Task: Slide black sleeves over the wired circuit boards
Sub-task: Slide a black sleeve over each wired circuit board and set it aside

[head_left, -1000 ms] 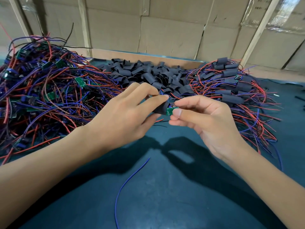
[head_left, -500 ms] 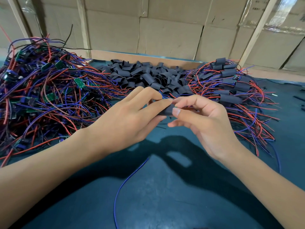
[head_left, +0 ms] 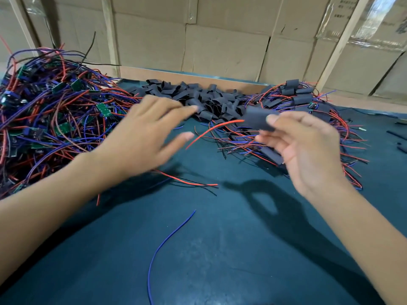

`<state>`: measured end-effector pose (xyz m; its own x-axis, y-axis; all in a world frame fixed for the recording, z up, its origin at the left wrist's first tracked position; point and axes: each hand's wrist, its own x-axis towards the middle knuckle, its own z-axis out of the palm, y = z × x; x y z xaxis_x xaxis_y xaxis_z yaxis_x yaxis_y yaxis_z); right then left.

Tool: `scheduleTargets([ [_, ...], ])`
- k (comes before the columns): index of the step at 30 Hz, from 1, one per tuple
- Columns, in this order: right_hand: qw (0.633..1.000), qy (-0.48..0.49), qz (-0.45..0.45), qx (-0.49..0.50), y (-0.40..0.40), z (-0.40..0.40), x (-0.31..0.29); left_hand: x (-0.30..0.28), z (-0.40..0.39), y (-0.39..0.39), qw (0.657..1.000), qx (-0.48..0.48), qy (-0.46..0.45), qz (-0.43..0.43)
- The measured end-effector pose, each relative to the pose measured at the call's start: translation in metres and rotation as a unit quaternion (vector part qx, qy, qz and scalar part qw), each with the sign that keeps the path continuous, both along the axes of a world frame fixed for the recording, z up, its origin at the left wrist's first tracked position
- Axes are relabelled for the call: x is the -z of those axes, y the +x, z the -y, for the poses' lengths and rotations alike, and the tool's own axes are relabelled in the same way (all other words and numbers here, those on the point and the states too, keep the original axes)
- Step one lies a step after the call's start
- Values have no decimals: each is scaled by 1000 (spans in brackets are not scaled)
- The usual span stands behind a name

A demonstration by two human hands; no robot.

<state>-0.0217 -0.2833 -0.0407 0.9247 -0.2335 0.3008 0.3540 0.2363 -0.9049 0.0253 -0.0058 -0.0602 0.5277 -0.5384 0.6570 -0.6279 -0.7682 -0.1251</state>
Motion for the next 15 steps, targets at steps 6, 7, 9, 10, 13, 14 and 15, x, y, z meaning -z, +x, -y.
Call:
scheduleTargets([
  [6, 936, -247, -123, 218, 24, 52, 1, 6, -34, 24, 929, -270, 188, -168],
  [7, 922, -283, -141, 225, 26, 54, 4, 5, -32, 25, 935, -262, 174, -163],
  [9, 912, -308, -143, 230, 26, 50, 8, 5, -27, 24, 939, -259, 160, -159],
  [10, 906, -324, -131, 238, 24, 45, 10, 6, -27, 24, 938, -264, 159, -161],
  [13, 856, -419, -72, 294, 14, 31, 11, 14, -29, 22, 952, -244, 144, -116],
  [14, 838, -444, -44, 313, 10, 26, 11, 15, -29, 20, 962, -223, 137, -81],
  [15, 828, -458, -12, 323, 6, 20, 11, 15, -27, 17, 970, -202, 129, -38],
])
